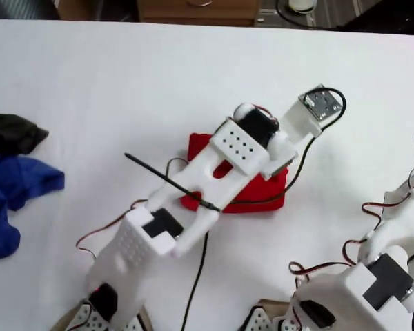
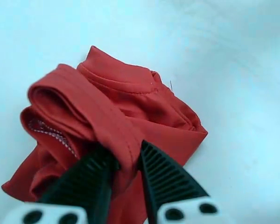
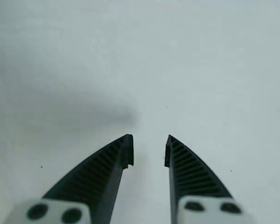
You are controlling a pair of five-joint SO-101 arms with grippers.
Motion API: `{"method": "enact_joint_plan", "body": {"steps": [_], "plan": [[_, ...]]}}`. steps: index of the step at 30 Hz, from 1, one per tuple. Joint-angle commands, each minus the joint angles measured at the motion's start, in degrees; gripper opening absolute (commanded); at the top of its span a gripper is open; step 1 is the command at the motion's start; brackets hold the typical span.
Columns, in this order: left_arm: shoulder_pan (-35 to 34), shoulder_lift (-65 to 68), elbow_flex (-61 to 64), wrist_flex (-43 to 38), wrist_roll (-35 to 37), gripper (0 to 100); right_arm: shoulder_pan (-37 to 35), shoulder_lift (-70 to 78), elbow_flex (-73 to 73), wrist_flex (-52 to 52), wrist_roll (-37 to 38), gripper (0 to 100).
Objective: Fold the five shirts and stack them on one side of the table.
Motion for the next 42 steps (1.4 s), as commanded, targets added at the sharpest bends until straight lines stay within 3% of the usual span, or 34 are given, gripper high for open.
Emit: {"method": "enact_joint_plan", "body": {"steps": [1, 10, 17, 21, 27, 33, 39, 42], "plan": [[0.7, -0.2, -2.7, -2.0, -0.5, 3, 0.1, -3.8, -2.4, -0.4, 0.2, 12.6], [0.7, -0.3, -2.5, -1.3, -0.6, 5, 0.0, -3.8, -2.4, -0.3, 0.2, 12.6], [0.4, -1.1, -2.9, 1.5, -4.6, 24, -0.1, -3.8, -2.2, -0.3, 0.0, 12.6], [-0.4, -1.8, -8.0, 5.0, -5.5, 26, -0.7, -3.8, -2.0, -0.2, -0.2, 12.6], [-8.4, -1.2, -16.0, 9.3, -4.9, 26, -3.0, -3.8, -2.3, 0.4, -0.3, 12.6], [-22.5, -1.2, -10.3, 6.9, -5.0, 26, -10.9, -3.8, -2.5, 1.4, -3.0, 12.6], [-30.9, -1.2, -4.3, 6.9, -4.7, 26, -25.0, -3.2, -7.6, 2.0, -5.0, 12.6], [-33.9, -1.2, 0.3, 4.6, -0.1, 26, -31.7, -3.1, -14.9, 5.1, -7.6, 12.6]]}}
